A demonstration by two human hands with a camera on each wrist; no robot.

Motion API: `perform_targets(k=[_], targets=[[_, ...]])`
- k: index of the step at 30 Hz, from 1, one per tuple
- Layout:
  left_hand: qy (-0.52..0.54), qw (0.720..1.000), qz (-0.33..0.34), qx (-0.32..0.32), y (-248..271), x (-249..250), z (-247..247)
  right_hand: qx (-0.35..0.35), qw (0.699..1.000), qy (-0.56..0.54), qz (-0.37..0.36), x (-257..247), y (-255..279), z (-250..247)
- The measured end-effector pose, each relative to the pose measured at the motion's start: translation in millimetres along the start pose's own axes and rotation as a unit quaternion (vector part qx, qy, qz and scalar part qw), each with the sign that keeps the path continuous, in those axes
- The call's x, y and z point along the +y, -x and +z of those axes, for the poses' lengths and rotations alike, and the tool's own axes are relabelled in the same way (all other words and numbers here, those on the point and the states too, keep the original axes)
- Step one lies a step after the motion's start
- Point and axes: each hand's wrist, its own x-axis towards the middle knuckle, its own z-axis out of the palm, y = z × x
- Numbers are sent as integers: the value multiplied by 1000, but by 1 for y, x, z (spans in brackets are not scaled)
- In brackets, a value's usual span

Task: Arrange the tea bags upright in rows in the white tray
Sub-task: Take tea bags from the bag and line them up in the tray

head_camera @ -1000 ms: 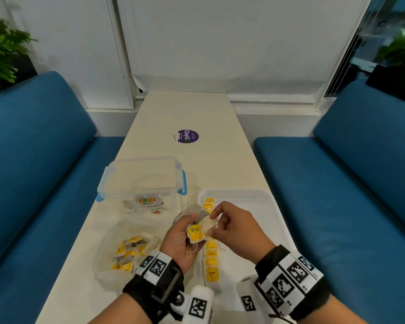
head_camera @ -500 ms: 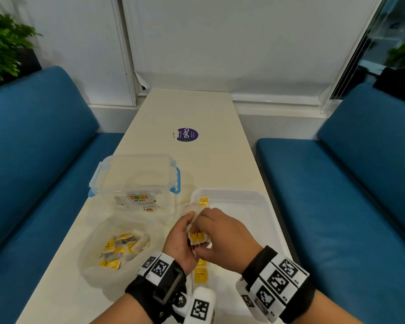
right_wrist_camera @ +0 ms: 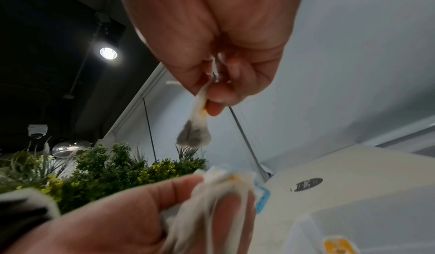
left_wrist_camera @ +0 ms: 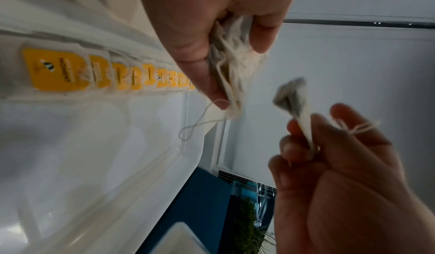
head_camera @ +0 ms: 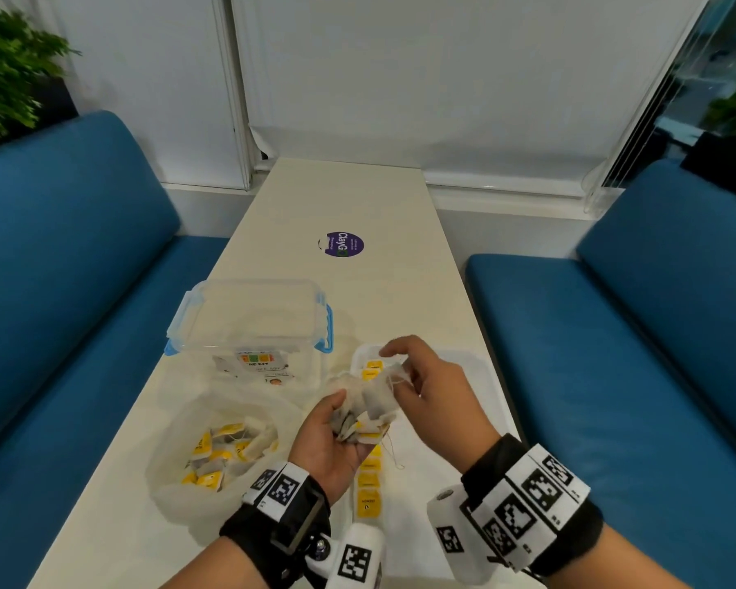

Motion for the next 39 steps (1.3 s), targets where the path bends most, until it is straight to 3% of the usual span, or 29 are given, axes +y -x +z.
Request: perform_targets(k=[2, 7, 13, 23, 30, 39], targets=[[-10, 1000, -8, 11, -3, 4, -3, -6, 999, 45, 19, 2, -9, -10], [-12, 1000, -18, 22, -12, 13, -12, -84, 981, 20, 173, 19, -36, -29], [-5, 1000, -17, 24, -20, 21, -17, -159, 951, 208, 165, 53, -64, -20], [-17, 999, -7, 28, -27, 26, -21, -128, 931, 47, 339, 107, -96, 15], [-20, 999, 4, 31, -28, 24, -21, -106, 929, 8, 355, 131, -104, 38], [-27, 999, 4, 28, -27, 25, -19, -19, 927, -8, 375, 157, -112, 66]])
